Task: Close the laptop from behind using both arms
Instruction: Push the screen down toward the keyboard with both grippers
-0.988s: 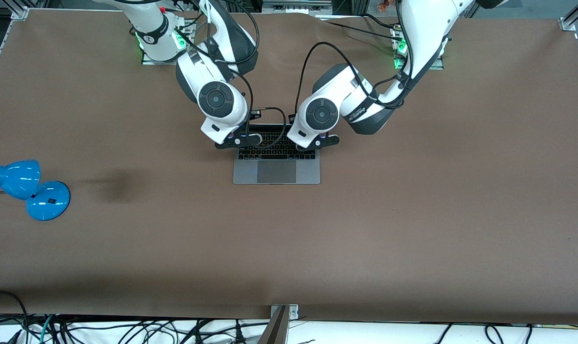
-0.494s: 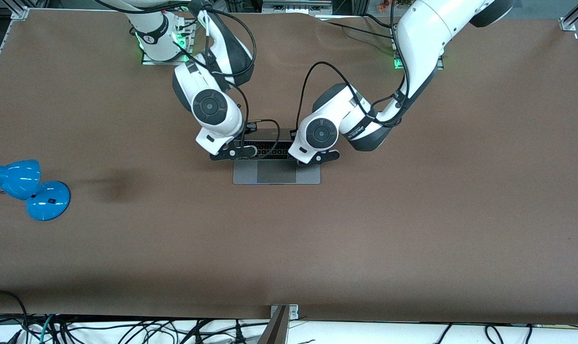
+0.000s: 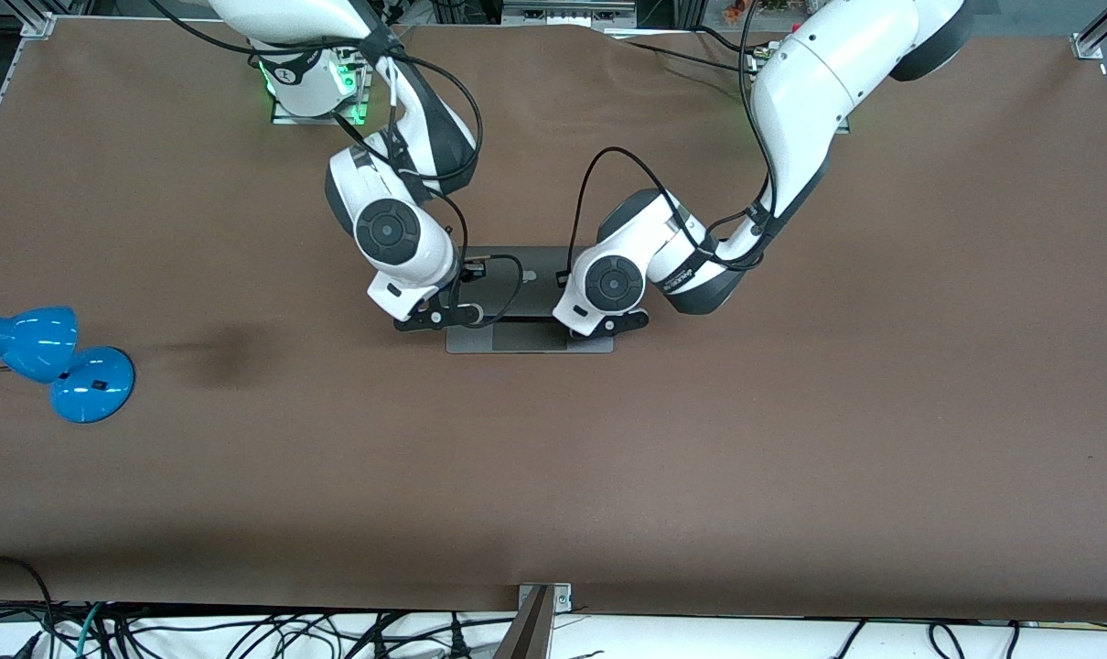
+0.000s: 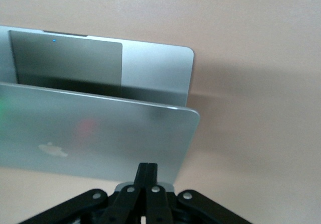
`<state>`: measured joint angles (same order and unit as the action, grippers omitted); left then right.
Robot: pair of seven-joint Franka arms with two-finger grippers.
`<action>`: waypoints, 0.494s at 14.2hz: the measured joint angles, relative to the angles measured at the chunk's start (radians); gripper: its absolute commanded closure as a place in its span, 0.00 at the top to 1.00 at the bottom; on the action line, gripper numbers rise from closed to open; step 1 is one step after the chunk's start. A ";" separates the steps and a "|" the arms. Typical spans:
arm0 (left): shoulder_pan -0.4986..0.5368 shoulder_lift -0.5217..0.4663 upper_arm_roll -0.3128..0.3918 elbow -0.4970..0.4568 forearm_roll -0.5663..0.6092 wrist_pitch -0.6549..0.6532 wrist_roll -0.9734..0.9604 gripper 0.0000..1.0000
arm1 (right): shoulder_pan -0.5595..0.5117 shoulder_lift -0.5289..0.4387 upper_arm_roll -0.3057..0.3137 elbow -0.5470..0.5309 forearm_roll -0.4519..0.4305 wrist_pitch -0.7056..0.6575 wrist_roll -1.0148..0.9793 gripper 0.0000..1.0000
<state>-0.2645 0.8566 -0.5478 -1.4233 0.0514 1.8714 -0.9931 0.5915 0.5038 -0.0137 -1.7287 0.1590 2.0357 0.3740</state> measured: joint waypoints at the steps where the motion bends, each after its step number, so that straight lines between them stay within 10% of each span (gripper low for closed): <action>1: 0.000 0.008 0.001 0.004 0.002 0.009 0.000 0.00 | 0.000 0.022 0.000 0.001 0.000 0.026 0.000 0.00; 7: -0.002 0.038 0.016 0.014 0.003 0.045 0.000 0.00 | 0.001 0.085 0.001 0.018 0.000 0.096 0.000 0.00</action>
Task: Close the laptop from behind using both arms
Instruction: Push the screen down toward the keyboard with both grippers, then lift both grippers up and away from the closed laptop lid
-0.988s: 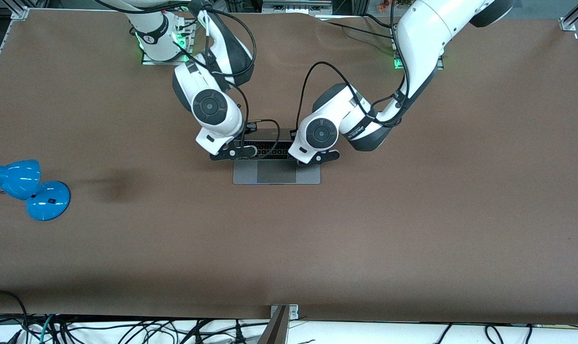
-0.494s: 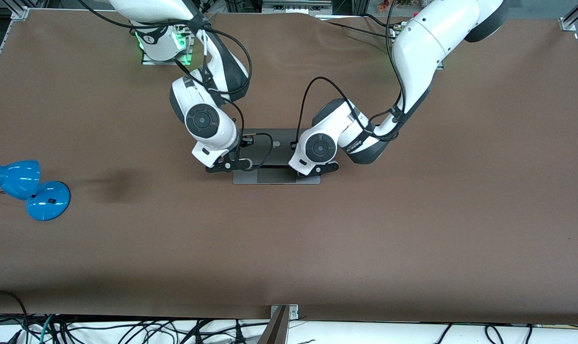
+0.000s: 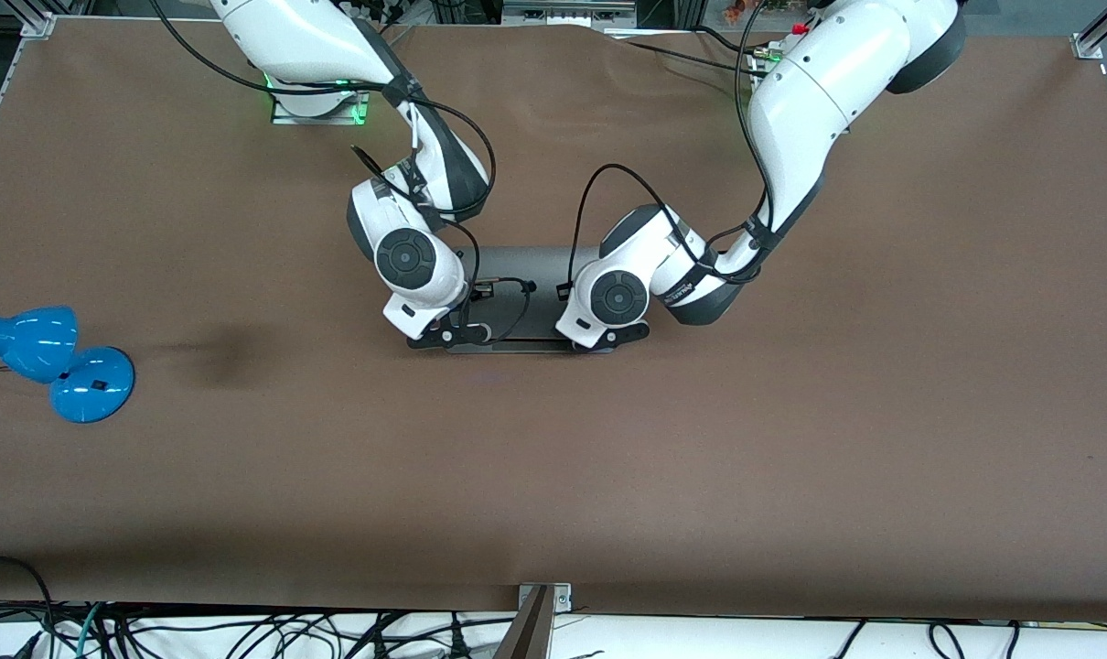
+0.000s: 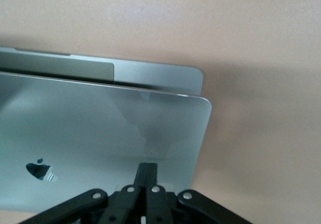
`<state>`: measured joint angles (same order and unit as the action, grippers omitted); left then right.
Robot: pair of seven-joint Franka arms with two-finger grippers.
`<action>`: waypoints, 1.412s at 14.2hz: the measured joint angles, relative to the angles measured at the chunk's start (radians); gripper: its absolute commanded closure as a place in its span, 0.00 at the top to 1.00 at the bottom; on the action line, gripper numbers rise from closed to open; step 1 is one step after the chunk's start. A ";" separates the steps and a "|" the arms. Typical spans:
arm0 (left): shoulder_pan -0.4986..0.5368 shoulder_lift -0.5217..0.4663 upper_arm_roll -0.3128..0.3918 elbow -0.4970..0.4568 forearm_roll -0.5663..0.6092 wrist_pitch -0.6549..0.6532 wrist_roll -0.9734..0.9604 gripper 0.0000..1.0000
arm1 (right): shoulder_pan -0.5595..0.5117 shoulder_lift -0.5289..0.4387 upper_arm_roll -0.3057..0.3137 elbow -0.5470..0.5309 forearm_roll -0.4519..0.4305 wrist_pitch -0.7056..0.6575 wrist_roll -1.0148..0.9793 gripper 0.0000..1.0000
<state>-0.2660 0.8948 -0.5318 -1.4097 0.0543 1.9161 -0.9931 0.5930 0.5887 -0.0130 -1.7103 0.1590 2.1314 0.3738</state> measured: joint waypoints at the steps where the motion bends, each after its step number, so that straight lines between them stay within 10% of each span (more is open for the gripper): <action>1: 0.000 0.002 0.003 0.001 0.000 0.004 0.000 0.00 | 0.000 0.005 0.000 0.005 0.000 0.011 0.000 0.00; 14: -0.005 0.032 0.019 0.004 0.043 0.053 0.000 0.00 | 0.001 0.091 0.000 0.037 -0.018 0.088 -0.001 0.00; 15: -0.005 0.032 0.019 0.004 0.043 0.053 0.000 0.09 | 0.002 0.093 0.000 0.037 -0.018 0.088 -0.001 0.00; 16: -0.005 0.032 0.019 0.004 0.043 0.053 0.000 0.74 | 0.003 0.095 0.000 0.038 -0.018 0.091 -0.001 0.00; 17: -0.005 0.032 0.020 0.005 0.043 0.055 0.000 1.00 | 0.004 0.097 0.000 0.038 -0.018 0.095 -0.001 0.00; 19: -0.003 0.032 0.021 0.006 0.043 0.055 0.000 1.00 | 0.004 0.100 0.000 0.038 -0.019 0.098 -0.001 0.00; 20: 0.000 0.032 0.021 0.009 0.043 0.055 0.000 1.00 | 0.005 0.100 0.000 0.038 -0.019 0.098 -0.001 0.21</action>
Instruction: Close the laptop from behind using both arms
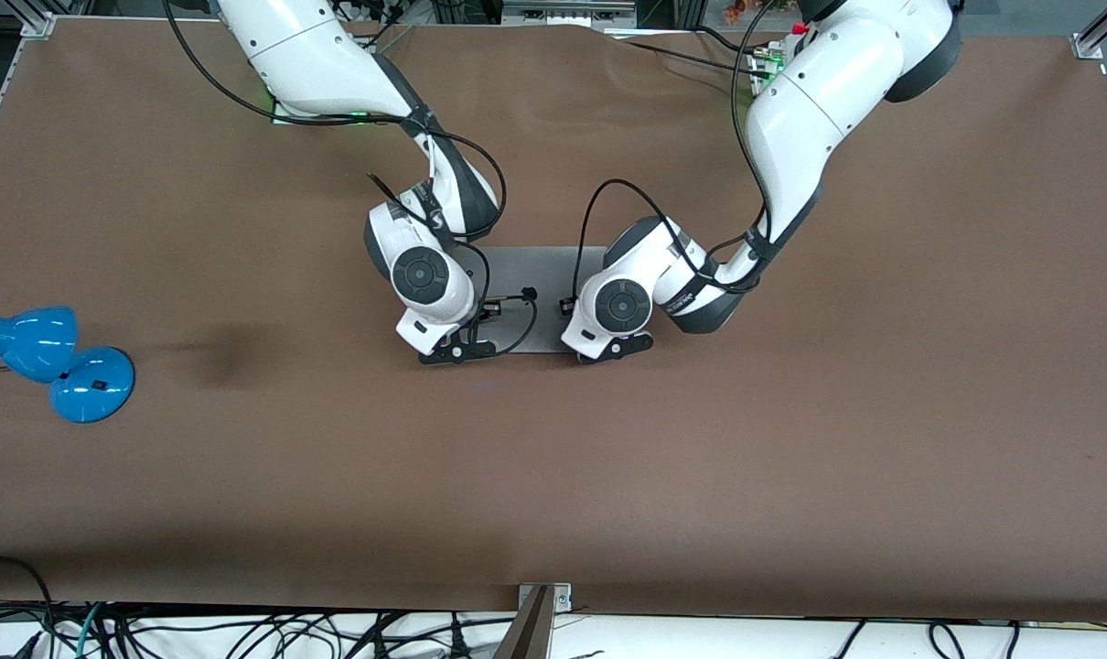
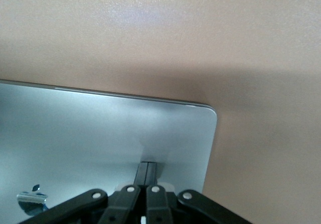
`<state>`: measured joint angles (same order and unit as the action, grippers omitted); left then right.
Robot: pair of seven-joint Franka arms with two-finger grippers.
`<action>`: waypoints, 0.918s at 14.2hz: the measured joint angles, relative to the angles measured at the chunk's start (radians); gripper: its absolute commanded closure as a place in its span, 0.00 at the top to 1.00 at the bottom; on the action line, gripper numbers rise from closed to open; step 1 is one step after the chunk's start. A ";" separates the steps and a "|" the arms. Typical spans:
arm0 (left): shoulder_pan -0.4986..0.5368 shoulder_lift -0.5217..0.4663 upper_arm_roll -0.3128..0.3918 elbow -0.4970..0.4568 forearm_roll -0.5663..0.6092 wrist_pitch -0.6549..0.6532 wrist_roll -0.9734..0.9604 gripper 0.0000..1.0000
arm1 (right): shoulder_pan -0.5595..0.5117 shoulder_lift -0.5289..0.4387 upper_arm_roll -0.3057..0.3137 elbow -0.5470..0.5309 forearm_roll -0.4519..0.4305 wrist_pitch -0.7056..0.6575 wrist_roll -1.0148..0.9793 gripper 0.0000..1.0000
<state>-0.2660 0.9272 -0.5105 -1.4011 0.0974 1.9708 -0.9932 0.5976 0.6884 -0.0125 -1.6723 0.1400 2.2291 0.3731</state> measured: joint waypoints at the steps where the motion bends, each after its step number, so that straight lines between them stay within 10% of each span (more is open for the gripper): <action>1: 0.005 -0.001 0.000 0.008 0.000 0.001 0.000 1.00 | 0.000 0.000 0.000 0.001 0.000 0.000 0.000 0.79; 2: 0.013 -0.005 0.000 0.019 0.000 -0.001 0.000 1.00 | 0.000 0.000 0.000 0.005 0.000 0.001 0.000 1.00; 13: 0.089 -0.425 0.054 0.047 0.002 -0.462 0.170 1.00 | -0.011 -0.204 -0.171 0.039 0.000 -0.358 -0.004 1.00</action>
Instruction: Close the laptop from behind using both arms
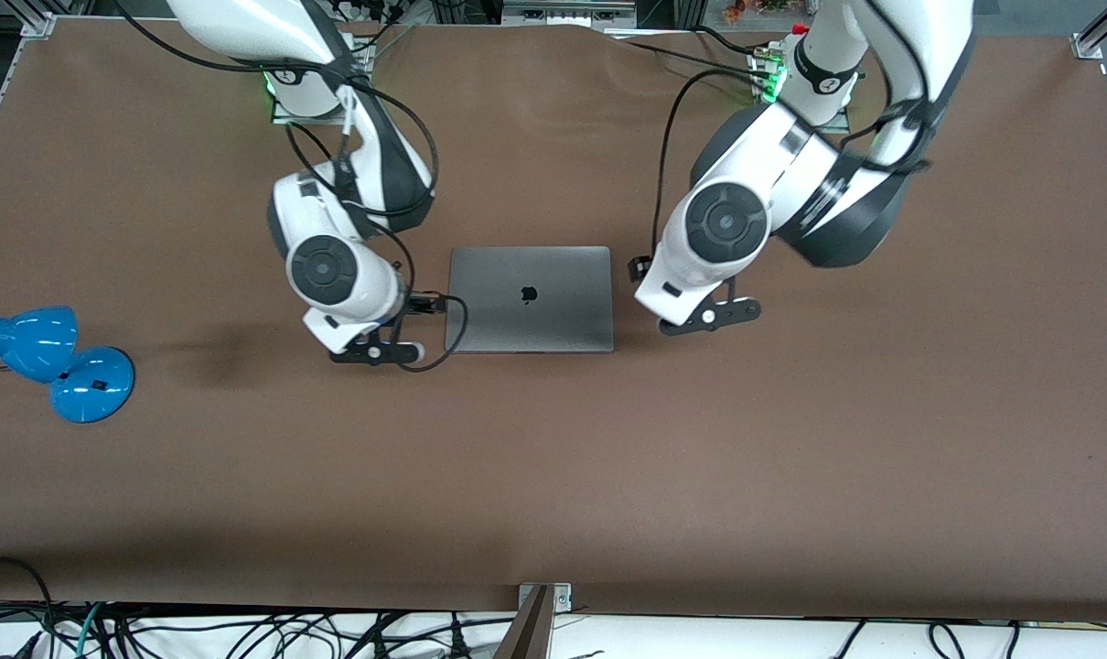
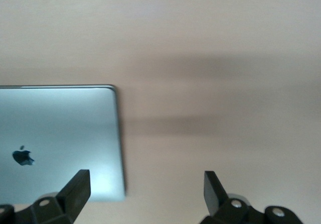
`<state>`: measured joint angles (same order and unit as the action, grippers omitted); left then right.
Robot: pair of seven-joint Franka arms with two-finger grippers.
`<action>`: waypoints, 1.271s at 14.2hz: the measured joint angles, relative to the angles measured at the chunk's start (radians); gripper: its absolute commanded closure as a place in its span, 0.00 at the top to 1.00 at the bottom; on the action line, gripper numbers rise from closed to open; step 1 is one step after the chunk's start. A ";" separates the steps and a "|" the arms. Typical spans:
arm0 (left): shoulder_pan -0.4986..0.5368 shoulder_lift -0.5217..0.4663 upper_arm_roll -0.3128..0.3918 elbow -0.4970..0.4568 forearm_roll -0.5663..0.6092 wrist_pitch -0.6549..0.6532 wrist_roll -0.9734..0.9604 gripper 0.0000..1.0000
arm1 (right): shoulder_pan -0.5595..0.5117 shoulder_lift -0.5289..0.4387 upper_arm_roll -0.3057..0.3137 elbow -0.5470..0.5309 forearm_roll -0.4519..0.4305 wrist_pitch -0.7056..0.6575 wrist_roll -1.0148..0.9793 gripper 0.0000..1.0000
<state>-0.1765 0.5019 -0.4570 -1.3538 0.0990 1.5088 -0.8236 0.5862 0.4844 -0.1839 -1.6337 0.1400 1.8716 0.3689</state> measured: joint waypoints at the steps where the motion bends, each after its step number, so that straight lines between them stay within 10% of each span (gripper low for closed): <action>1: 0.001 -0.035 0.018 -0.004 0.000 -0.016 0.021 1.00 | 0.000 -0.017 -0.029 0.000 0.000 -0.035 0.000 1.00; 11: 0.004 -0.439 0.362 -0.365 -0.041 0.076 0.479 1.00 | -0.012 -0.083 -0.313 0.076 0.000 -0.285 -0.211 1.00; 18: 0.109 -0.613 0.384 -0.530 -0.081 0.148 0.757 1.00 | -0.268 -0.167 -0.256 0.095 -0.010 -0.285 -0.544 1.00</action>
<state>-0.0675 -0.1108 -0.0727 -1.8837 0.0180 1.6571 -0.0670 0.3185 0.3173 -0.4401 -1.5391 0.1304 1.5866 -0.1748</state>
